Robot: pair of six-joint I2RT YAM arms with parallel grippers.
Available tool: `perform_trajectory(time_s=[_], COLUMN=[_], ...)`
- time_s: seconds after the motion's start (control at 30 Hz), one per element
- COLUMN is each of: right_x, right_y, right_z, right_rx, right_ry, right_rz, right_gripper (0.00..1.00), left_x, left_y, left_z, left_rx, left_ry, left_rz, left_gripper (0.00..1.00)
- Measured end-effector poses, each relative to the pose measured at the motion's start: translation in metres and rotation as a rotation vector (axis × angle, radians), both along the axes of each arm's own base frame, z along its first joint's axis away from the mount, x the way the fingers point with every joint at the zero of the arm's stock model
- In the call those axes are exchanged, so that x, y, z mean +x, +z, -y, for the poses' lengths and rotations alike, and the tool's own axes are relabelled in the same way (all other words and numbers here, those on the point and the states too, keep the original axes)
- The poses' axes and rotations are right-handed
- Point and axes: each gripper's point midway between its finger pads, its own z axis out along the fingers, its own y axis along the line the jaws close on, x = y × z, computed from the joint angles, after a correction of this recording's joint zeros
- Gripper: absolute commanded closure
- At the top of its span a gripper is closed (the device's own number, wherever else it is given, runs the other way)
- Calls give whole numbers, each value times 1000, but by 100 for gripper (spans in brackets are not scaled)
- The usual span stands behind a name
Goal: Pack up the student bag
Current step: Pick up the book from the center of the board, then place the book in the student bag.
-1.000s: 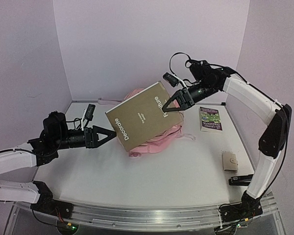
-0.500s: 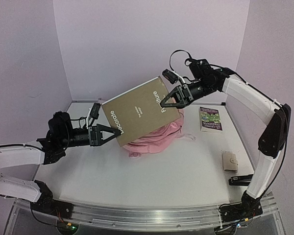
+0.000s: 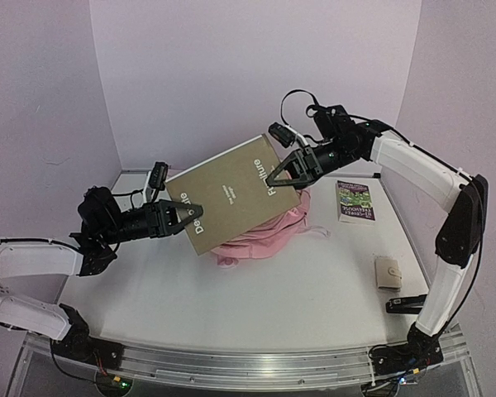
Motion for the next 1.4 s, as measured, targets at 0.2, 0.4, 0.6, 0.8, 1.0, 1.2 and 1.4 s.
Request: perform_trajectory(time_s=[0.2,0.4,0.6,0.8,1.0,1.2,1.4], right_x=[-1,4,39,103,135,93,54], right_y=[4,1,-3,-20,-78,-142,-184], right_z=[-1,-4,-4,14,18,-40,-100], right_rx=[22,7,-42,-197,-439,-624,-680], right_ry=[12,-12,-113,-334,-404,-200,-32], right_rz=[-5,12,92,296,475,707,863], right_gripper=[63,16,7,13,29,41,44], left_x=[1,3,4,28,37,39,33], left_y=[7,4,5,5,4,-13,-27], left_z=[0,-1,-15,-50,-104,-144,-175], left_rx=[-38,-48,-53,-28,-51,-35,-32], left_ry=[-5,7,101,376,656,843,964], left_rz=[6,-20,-41,-139,-214,-308,-367], left_gripper=[63,77,79,77,78,79,79])
